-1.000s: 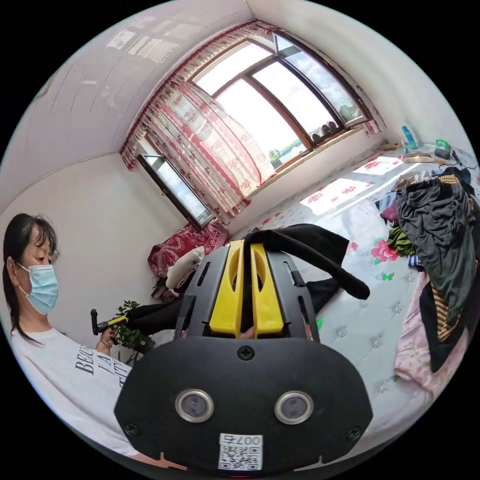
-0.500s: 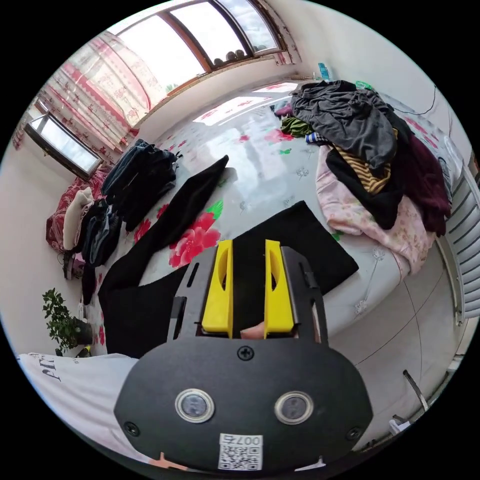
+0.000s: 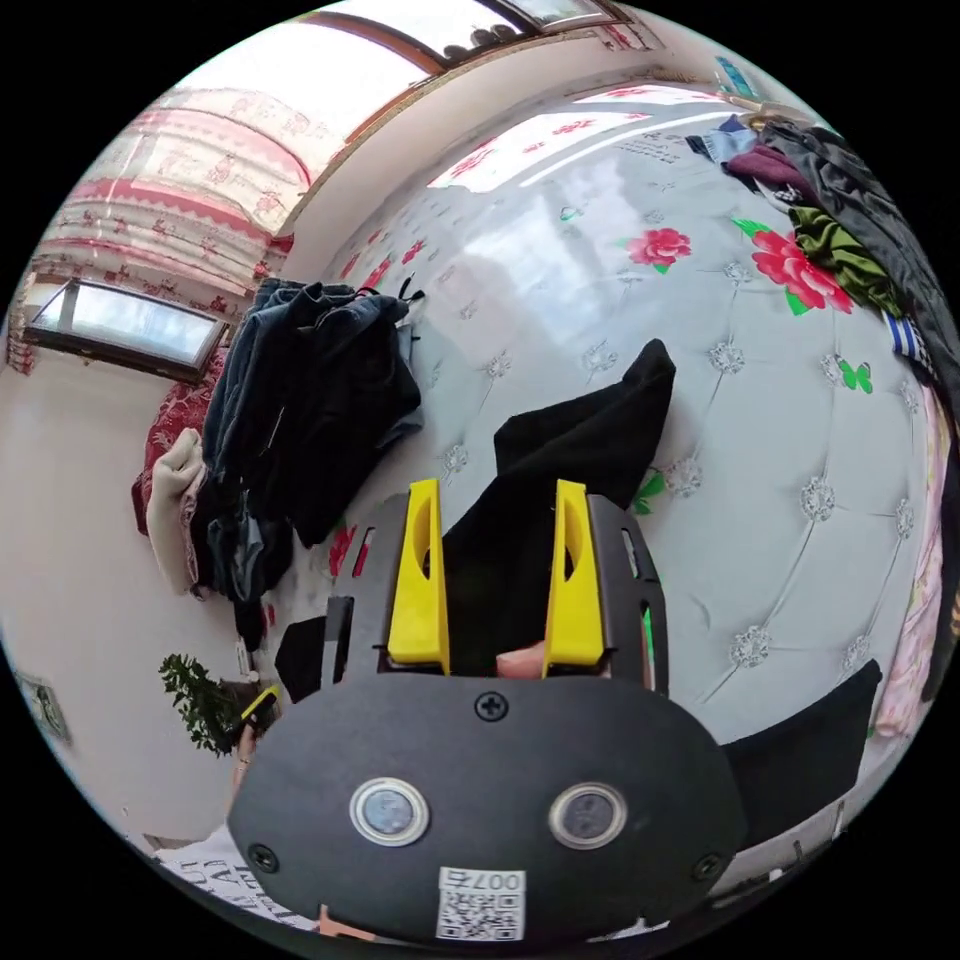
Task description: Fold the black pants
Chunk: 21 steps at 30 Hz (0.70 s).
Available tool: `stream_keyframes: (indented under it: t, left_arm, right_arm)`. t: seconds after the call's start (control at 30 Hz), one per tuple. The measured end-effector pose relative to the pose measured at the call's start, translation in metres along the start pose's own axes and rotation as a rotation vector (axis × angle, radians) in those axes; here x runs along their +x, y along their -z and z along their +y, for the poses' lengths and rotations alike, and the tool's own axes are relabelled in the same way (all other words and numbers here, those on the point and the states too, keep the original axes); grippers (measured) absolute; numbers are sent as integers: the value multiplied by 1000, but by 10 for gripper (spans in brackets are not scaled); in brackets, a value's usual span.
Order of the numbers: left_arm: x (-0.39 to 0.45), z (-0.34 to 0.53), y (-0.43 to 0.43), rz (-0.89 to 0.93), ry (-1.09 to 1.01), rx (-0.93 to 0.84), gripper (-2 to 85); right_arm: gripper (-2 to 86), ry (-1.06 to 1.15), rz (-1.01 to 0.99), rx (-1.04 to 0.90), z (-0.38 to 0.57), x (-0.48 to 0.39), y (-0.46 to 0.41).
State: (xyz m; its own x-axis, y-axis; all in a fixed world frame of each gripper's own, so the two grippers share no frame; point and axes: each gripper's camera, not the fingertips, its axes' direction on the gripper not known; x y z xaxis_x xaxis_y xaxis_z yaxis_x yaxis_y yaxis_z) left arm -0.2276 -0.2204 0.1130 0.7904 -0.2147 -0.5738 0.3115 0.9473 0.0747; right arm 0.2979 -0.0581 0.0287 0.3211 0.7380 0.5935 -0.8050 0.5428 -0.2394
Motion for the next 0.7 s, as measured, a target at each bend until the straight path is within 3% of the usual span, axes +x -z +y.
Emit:
stream_keyframes:
  t: [0.17,0.3,0.37,0.43,0.53,0.6,0.7]
  left_arm:
    - [2,-40,-70,-157,-42,-154,20]
    - [1,-36,-91,-192,-73,-123,-3]
    - [-3,-30,-92,-181,-63,-95,-6]
    - [-5,-28,-96,-148,-58,-82,-8]
    - [-1,-34,-106,-122,-74,-87,-9]
    - [5,-40,-116,-167,-115,-116,-10]
    - [-1,-42,-122,-160,-125,-132,-10]
  right_arm:
    - [25,-108,47,-66,-25,12,-43]
    - [4,152,-399,268,7,-3,50]
    - [3,324,-422,381,48,-9,97]
    - [4,387,-343,448,91,-1,125]
    - [14,184,-235,411,129,51,110]
    - [34,-41,-90,290,143,98,80]
    - [65,-61,41,337,166,108,78]
